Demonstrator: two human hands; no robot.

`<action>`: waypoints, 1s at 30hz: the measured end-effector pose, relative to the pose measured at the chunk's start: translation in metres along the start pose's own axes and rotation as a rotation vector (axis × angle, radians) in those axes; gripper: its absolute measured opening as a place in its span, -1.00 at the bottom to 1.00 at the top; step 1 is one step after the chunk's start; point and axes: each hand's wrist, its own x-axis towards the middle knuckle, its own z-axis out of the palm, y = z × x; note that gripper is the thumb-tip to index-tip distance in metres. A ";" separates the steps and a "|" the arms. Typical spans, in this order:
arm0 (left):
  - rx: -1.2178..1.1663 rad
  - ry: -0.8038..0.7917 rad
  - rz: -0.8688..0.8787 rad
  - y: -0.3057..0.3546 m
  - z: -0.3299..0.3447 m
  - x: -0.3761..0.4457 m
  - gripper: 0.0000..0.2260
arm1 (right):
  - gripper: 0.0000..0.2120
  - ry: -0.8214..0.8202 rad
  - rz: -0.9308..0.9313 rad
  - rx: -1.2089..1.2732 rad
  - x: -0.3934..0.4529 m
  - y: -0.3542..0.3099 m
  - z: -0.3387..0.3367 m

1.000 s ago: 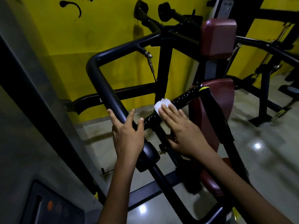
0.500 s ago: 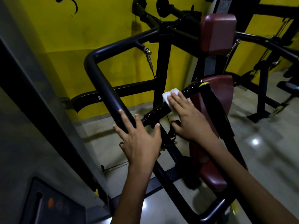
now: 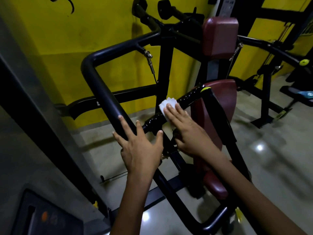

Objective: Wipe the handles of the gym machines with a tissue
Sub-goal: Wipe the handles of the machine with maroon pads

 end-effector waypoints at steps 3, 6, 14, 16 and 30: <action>-0.030 0.000 0.002 0.000 0.000 -0.001 -0.37 | -0.27 0.039 0.017 -0.006 -0.004 0.010 -0.002; -0.039 0.002 -0.003 0.000 -0.001 -0.001 -0.42 | -0.23 0.081 0.093 -0.007 0.007 0.012 -0.008; -0.047 0.020 0.010 -0.002 0.001 0.000 -0.39 | -0.26 0.069 0.094 -0.046 0.001 0.011 -0.004; -0.050 0.022 0.011 -0.002 0.001 0.000 -0.39 | -0.24 0.095 0.171 -0.058 0.008 0.012 -0.006; -0.048 0.007 0.011 -0.002 -0.001 -0.001 -0.38 | -0.16 0.203 0.311 -0.112 0.024 0.005 0.001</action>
